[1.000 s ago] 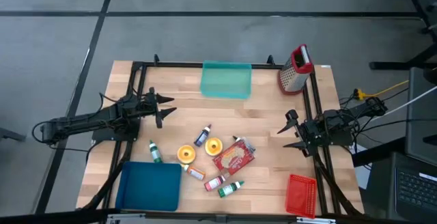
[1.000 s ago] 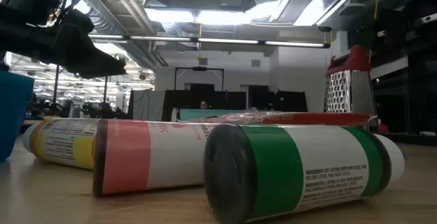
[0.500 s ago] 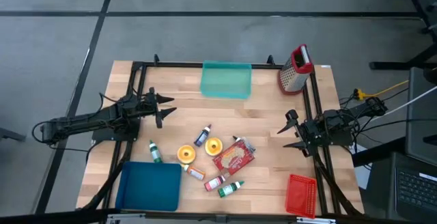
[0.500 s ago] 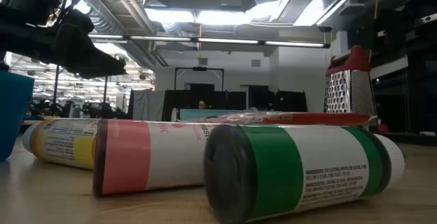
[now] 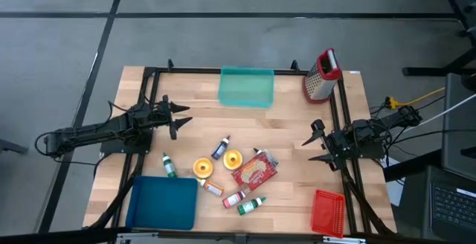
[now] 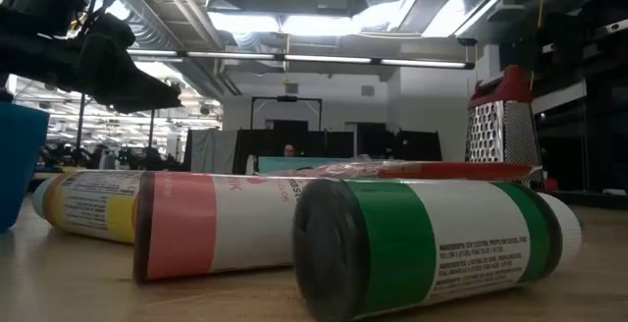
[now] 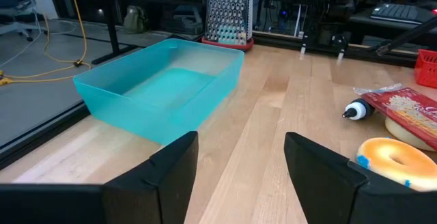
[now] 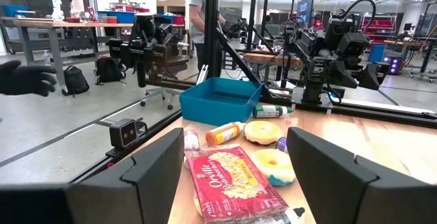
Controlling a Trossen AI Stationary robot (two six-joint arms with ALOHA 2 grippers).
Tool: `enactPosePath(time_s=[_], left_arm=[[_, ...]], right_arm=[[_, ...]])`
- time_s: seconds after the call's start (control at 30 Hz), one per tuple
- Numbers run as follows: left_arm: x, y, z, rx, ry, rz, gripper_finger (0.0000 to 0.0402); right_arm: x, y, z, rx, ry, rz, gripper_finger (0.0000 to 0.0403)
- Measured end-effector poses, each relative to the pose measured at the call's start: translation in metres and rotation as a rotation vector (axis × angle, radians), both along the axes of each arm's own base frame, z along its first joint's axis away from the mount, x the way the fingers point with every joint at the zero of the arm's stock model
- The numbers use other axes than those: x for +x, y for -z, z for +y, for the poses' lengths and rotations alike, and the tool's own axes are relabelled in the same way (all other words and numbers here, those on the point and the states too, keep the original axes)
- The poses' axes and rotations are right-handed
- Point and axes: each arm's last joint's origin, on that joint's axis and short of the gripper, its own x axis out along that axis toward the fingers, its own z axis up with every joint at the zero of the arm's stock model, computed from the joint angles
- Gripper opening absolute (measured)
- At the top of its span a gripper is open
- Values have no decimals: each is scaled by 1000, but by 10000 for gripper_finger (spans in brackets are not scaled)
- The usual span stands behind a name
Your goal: Pick & Place Food Item
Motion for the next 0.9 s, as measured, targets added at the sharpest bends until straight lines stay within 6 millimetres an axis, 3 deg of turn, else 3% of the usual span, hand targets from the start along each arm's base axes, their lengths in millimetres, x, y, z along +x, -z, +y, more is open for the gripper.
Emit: enactPosePath(time_s=[0.53, 0.7, 0.9], left_arm=[[0, 0, 0, 4, 0, 2, 214], [-2, -3, 6, 300, -110, 109, 214], [-3, -3, 7, 450, -154, 189, 214]], right_arm=[[0, -9, -3, 26, 83, -89, 265], [1, -9, -6, 40, 213, -81, 265], [1, -11, -10, 50, 341, -95, 265]])
